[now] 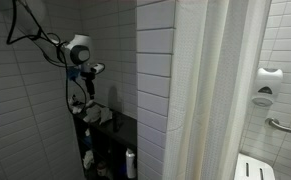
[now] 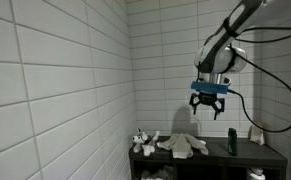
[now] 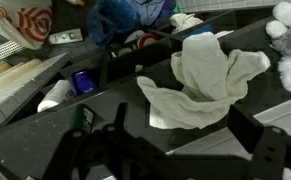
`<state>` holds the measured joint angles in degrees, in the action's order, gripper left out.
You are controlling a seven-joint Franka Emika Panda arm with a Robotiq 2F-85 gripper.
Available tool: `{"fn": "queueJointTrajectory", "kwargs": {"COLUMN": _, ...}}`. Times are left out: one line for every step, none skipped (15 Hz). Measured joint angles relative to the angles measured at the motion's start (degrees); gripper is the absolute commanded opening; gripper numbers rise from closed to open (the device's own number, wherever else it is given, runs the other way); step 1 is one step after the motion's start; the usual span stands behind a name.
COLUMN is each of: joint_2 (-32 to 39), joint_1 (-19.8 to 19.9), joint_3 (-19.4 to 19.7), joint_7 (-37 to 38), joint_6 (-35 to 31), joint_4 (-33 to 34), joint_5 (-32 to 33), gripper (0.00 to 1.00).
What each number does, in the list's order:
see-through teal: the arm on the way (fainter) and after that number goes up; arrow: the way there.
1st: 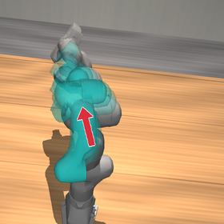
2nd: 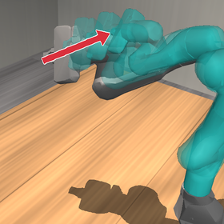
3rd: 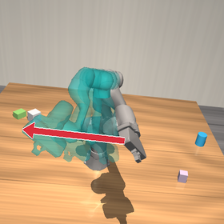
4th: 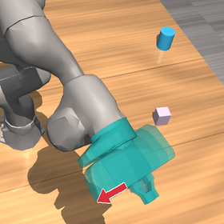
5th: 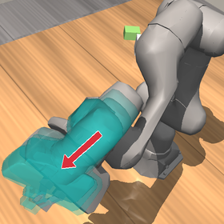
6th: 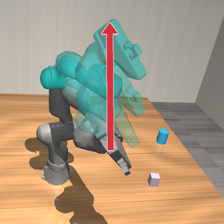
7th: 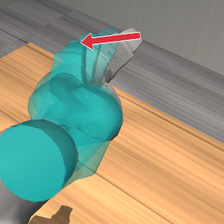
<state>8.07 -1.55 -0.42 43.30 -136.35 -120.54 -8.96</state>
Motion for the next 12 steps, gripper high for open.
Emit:
{"fn": "queueJointTrajectory", "kwargs": {"joint_2": 0.00, "joint_1": 0.00, "joint_3": 0.00, "joint_7": 0.00, "joint_6": 0.00, "joint_4": 0.00, "joint_5": 0.00, "gripper": 1.00}}
{"fn": "queueJointTrajectory", "kwargs": {"joint_2": 0.00, "joint_1": 0.00, "joint_3": 0.00, "joint_7": 0.00, "joint_6": 0.00, "joint_4": 0.00, "joint_5": 0.00, "gripper": 1.00}}
{"fn": "queueJointTrajectory", "kwargs": {"joint_2": 0.00, "joint_1": 0.00, "joint_3": 0.00, "joint_7": 0.00, "joint_6": 0.00, "joint_4": 0.00, "joint_5": 0.00, "gripper": 1.00}}
{"fn": "queueJointTrajectory", "kwargs": {"joint_2": 0.02, "joint_1": -0.03, "joint_3": 0.00, "joint_7": 0.00, "joint_6": 0.00, "joint_4": -0.01, "joint_5": 0.00, "gripper": 1.00}}
{"fn": "queueJointTrajectory", "kwargs": {"joint_2": 0.08, "joint_1": -0.05, "joint_3": 0.00, "joint_7": 0.11, "joint_6": -0.24, "joint_4": -0.02, "joint_5": -0.01, "gripper": 1.00}}
{"fn": "queueJointTrajectory", "kwargs": {"joint_2": 0.22, "joint_1": -0.07, "joint_3": 0.00, "joint_7": 0.61, "joint_6": -1.11, "joint_4": -0.02, "joint_5": -0.16, "gripper": 1.00}}
{"fn": "queueJointTrajectory", "kwargs": {"joint_2": 0.52, "joint_1": -0.09, "joint_3": 0.00, "joint_7": 1.77, "joint_6": -2.21, "joint_4": -0.02, "joint_5": -0.38, "gripper": 1.00}}
{"fn": "queueJointTrajectory", "kwargs": {"joint_2": 0.97, "joint_1": -0.10, "joint_3": 0.01, "joint_7": 3.17, "joint_6": -3.28, "joint_4": -0.01, "joint_5": -0.46, "gripper": 1.00}}
{"fn": "queueJointTrajectory", "kwargs": {"joint_2": 1.63, "joint_1": -0.10, "joint_3": 0.02, "joint_7": 4.47, "joint_6": -4.47, "joint_4": -0.01, "joint_5": -0.56, "gripper": 1.00}}
{"fn": "queueJointTrajectory", "kwargs": {"joint_2": 2.46, "joint_1": -0.09, "joint_3": 0.08, "joint_7": 5.48, "joint_6": -5.62, "joint_4": -0.02, "joint_5": -0.84, "gripper": 1.00}}
{"fn": "queueJointTrajectory", "kwargs": {"joint_2": 3.50, "joint_1": -0.09, "joint_3": 0.16, "joint_7": 5.96, "joint_6": -6.57, "joint_4": 0.00, "joint_5": -1.38, "gripper": 1.00}}
{"fn": "queueJointTrajectory", "kwargs": {"joint_2": 4.59, "joint_1": -0.07, "joint_3": 0.26, "joint_7": 6.21, "joint_6": -7.38, "joint_4": 0.00, "joint_5": -2.09, "gripper": 1.00}}
